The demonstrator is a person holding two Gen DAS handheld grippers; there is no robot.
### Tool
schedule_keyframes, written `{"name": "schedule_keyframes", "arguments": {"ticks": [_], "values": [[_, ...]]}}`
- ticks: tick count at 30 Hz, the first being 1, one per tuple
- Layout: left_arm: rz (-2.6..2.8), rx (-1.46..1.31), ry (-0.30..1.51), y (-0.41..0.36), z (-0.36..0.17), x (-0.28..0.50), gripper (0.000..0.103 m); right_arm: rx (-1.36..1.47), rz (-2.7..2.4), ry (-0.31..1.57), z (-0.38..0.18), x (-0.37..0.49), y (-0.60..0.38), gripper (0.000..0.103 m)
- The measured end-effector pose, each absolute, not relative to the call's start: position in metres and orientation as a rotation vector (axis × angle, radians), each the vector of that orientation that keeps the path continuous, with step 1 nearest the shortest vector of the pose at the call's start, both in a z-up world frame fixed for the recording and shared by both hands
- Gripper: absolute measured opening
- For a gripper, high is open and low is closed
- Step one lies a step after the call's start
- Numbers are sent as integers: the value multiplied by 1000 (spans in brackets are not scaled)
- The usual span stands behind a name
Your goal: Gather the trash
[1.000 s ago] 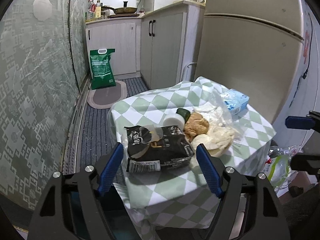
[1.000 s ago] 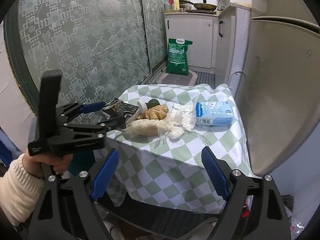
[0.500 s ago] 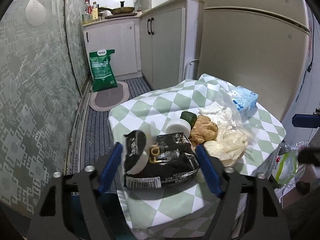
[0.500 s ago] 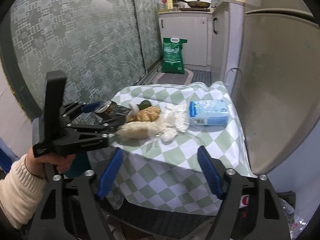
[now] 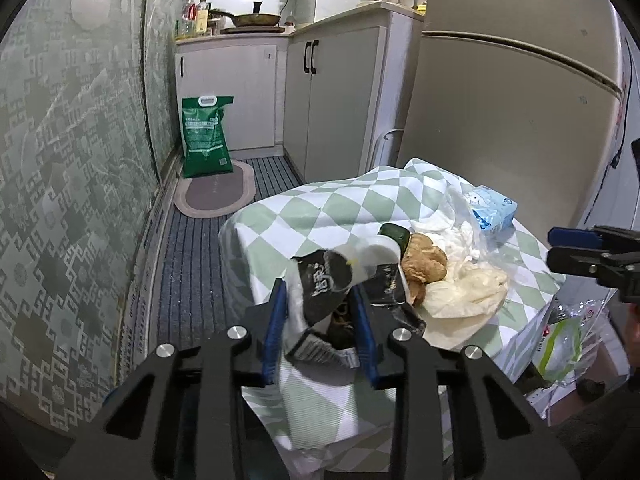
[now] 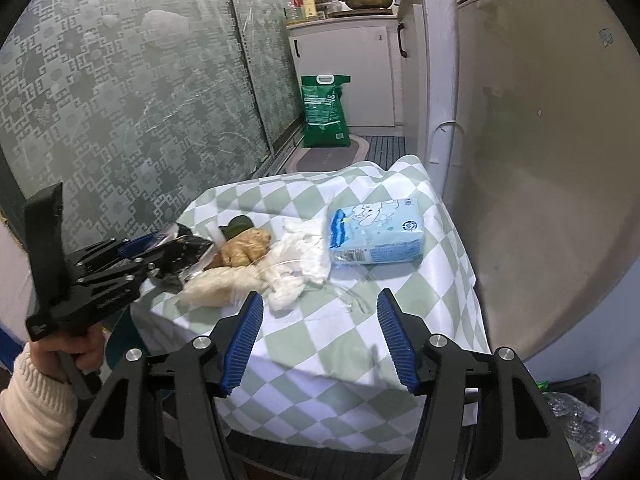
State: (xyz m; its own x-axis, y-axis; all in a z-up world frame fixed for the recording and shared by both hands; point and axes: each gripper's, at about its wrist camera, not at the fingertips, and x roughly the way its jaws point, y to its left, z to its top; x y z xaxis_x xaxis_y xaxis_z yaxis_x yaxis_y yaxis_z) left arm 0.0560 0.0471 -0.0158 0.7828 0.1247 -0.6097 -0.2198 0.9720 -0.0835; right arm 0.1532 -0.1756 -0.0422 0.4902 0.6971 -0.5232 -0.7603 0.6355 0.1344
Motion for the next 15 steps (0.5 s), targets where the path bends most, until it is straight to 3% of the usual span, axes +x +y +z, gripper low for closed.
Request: {"name": "schedule_keyframes", "arguments": {"ticks": [4, 5, 6, 15], "values": [[189, -162, 642, 50, -16, 55, 44, -112, 874, 577, -44, 158, -173, 60], [186, -168, 643, 51, -16, 55, 42, -105, 871, 571, -43, 159, -174, 60], [178, -172, 643, 52, -16, 55, 32, -100, 870, 571, -43, 160, -174, 60], [179, -236, 637, 63, -14, 51, 5, -71, 887, 613, -49, 170, -172, 59]]}}
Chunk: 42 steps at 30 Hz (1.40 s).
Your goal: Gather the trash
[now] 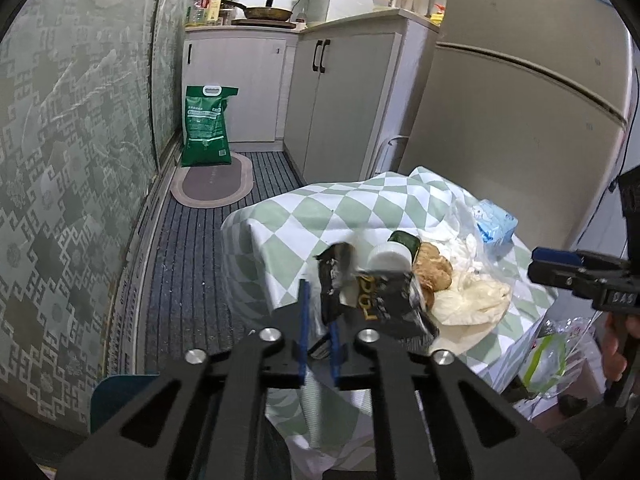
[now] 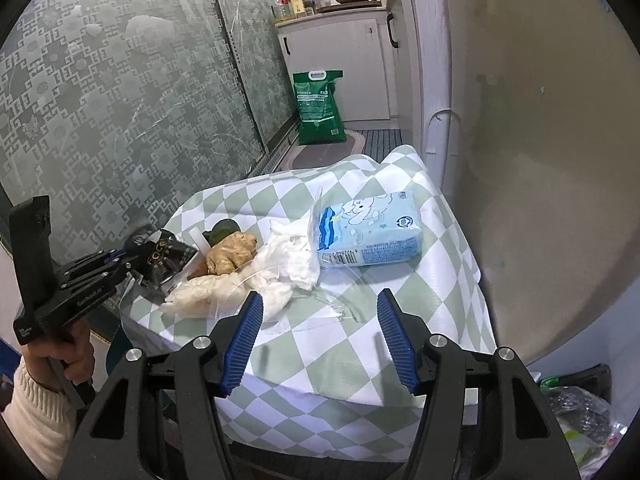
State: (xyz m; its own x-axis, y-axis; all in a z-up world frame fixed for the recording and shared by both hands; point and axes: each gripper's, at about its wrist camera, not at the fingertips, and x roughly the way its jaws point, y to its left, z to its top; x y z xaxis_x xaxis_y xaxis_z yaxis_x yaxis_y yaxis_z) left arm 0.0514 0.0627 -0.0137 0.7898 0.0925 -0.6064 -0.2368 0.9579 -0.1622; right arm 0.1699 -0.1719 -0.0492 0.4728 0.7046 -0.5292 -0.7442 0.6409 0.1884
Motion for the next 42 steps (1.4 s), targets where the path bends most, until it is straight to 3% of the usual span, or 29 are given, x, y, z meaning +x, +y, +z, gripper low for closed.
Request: {"name": "schedule_keyframes", "arguments": {"ticks": [9, 14, 22, 42], "values": [[148, -271, 580, 65, -2, 39, 3, -45, 853, 636, -56, 184, -166, 55], [125, -281, 549, 65, 4, 34, 3, 6, 870, 663, -61, 194, -169, 45], [123, -299, 512, 72, 11, 21, 3, 18, 890, 686, -63, 197, -165, 6], [281, -294, 497, 108, 13, -25, 3, 29, 899, 490, -4, 153, -178, 2]]}}
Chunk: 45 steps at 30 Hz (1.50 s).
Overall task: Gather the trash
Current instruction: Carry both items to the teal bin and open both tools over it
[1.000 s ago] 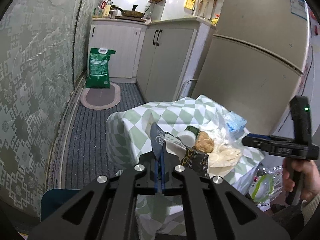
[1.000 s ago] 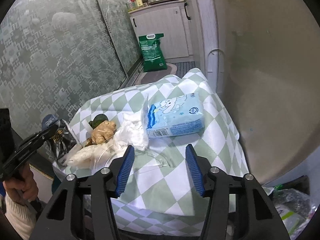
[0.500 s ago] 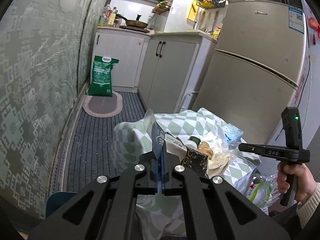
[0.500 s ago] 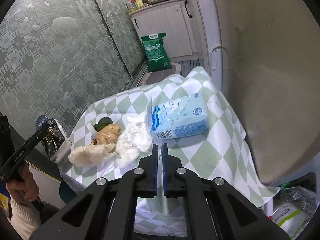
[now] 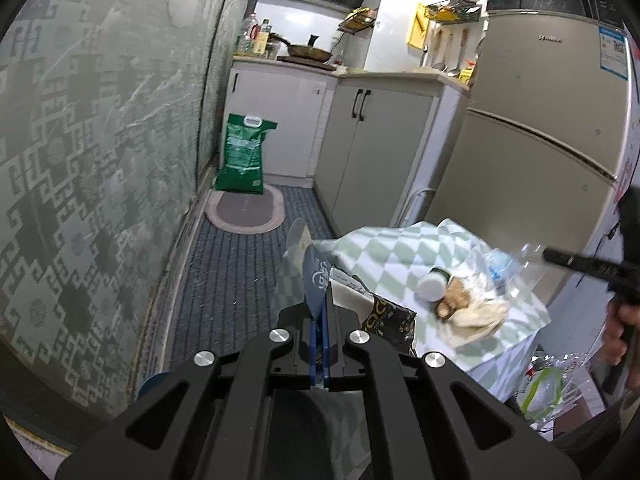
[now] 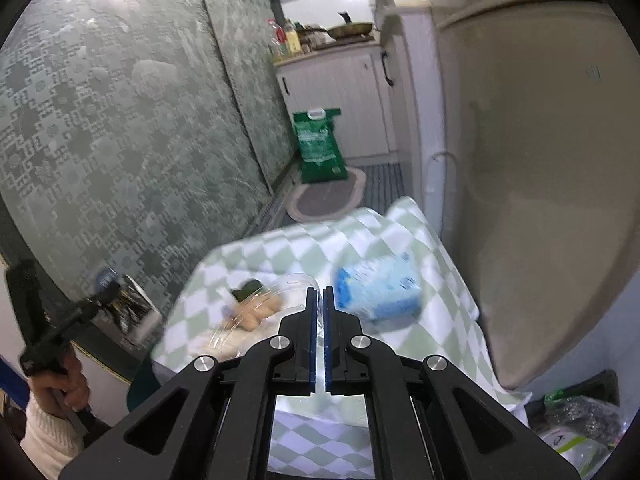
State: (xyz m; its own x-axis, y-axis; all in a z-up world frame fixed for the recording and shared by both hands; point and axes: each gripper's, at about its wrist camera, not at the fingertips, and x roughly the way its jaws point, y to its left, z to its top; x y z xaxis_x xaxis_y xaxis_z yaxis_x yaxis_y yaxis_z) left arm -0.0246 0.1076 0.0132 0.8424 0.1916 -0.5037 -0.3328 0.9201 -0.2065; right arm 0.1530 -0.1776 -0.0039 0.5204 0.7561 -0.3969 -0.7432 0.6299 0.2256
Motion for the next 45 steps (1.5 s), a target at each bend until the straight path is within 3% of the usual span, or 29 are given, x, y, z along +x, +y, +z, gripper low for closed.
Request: {"name": "schedule_keyframes", "arguments": {"ticks": [15, 29, 33, 45], "values": [[424, -326, 675, 142, -37, -72, 3, -104, 1065, 414, 20, 80, -99, 2], [440, -339, 852, 155, -71, -77, 3, -406, 1082, 399, -3, 18, -4, 2], [452, -339, 902, 160, -81, -77, 14, -495, 1062, 411, -15, 12, 18, 2], [468, -361, 832, 166, -68, -87, 22, -621, 1056, 454, -45, 0, 52, 2]]}}
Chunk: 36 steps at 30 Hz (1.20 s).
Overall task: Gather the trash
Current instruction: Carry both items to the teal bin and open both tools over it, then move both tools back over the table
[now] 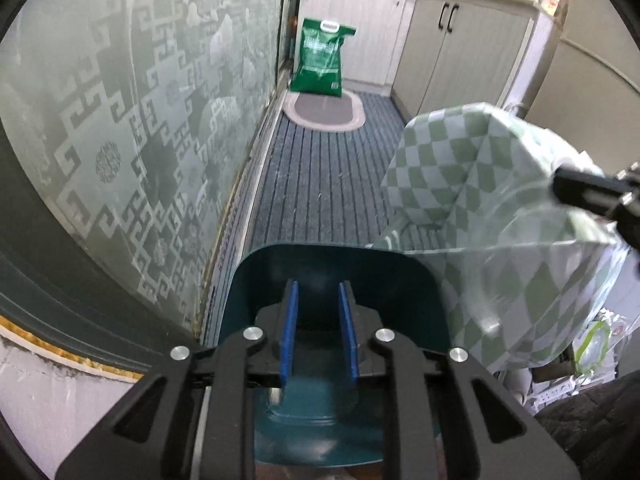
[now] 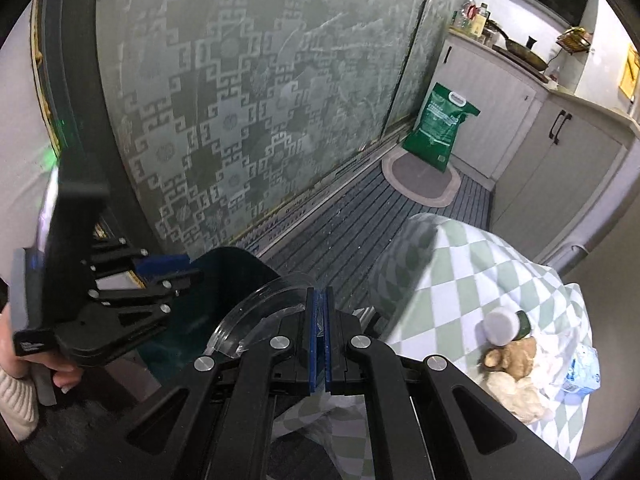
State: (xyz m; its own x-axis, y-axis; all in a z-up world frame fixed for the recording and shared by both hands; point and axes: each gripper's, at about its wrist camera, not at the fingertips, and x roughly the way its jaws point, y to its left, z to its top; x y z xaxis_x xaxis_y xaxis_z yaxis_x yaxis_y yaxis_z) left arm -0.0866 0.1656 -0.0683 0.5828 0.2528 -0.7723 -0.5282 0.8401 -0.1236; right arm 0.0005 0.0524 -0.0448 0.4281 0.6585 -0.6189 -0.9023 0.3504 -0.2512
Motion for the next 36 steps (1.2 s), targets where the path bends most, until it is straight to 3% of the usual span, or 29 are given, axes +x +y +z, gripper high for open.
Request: {"name": "schedule_keyframes", "arguments": {"ticks": [16, 19, 20, 21, 22, 24, 36], "values": [[472, -363, 497, 163, -17, -115, 23, -641, 1123, 550, -66, -5, 69, 2], [470, -345, 426, 158, -8, -120, 34, -626, 1158, 594, -70, -3, 70, 4], [470, -338, 403, 156, -4, -122, 39, -620, 1163, 603, -71, -3, 71, 6], [464, -331, 371, 153, 0, -125, 41, -607, 1170, 615, -72, -2, 70, 15], [458, -330, 354, 152, 2, -126, 43, -597, 1176, 624, -72, -1, 71, 36], [447, -328, 323, 151, 6, -129, 44, -554, 1187, 631, -69, 1, 67, 56], [379, -306, 231, 135, 20, -123, 61, -408, 1168, 495, -27, 10, 20, 56]]}}
